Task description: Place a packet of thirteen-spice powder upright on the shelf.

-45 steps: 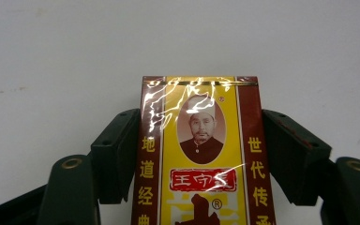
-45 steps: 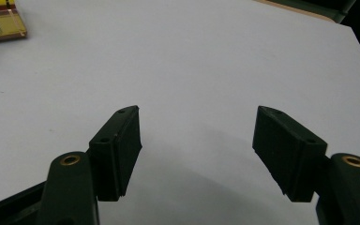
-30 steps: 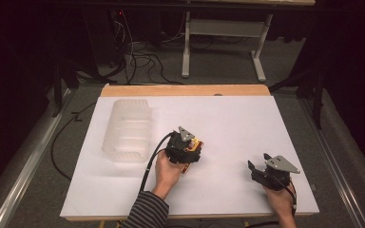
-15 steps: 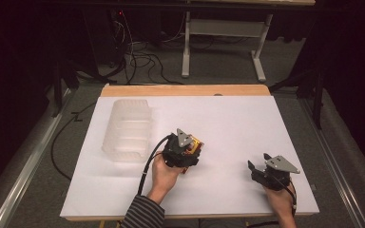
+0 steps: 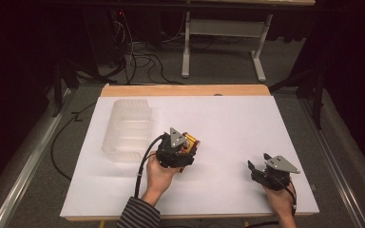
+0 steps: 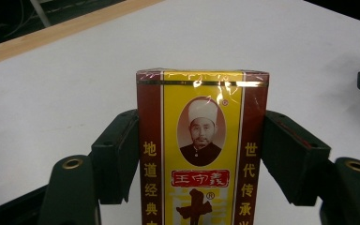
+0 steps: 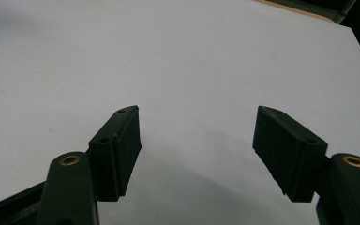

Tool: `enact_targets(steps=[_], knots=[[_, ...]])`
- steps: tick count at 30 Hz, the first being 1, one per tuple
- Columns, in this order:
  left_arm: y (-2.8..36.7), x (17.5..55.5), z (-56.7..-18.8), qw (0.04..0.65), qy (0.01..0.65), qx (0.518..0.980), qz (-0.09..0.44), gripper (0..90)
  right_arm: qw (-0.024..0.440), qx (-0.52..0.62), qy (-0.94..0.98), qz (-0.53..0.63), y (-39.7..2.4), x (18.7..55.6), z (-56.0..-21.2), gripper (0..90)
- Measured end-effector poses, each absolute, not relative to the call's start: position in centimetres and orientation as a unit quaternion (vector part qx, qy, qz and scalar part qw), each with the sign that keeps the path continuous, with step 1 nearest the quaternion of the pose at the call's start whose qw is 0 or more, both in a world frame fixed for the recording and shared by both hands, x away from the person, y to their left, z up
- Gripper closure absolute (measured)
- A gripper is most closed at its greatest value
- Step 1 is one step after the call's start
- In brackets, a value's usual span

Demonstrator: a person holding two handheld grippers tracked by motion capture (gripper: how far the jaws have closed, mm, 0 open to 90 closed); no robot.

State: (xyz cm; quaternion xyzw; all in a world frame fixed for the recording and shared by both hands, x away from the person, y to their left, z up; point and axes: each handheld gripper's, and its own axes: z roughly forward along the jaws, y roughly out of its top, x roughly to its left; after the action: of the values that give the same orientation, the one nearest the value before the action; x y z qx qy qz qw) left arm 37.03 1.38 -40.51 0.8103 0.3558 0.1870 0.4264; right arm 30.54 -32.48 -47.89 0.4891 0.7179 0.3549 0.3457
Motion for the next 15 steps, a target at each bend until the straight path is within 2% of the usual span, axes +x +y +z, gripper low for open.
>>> enact_targets(steps=[15], knots=[[3.0, 37.3, -39.7, 0.437, 0.375, 0.793, 0.197, 32.8, 0.345, 0.490, 0.717, 0.355, -32.5, 30.5, -47.9, 32.9]])
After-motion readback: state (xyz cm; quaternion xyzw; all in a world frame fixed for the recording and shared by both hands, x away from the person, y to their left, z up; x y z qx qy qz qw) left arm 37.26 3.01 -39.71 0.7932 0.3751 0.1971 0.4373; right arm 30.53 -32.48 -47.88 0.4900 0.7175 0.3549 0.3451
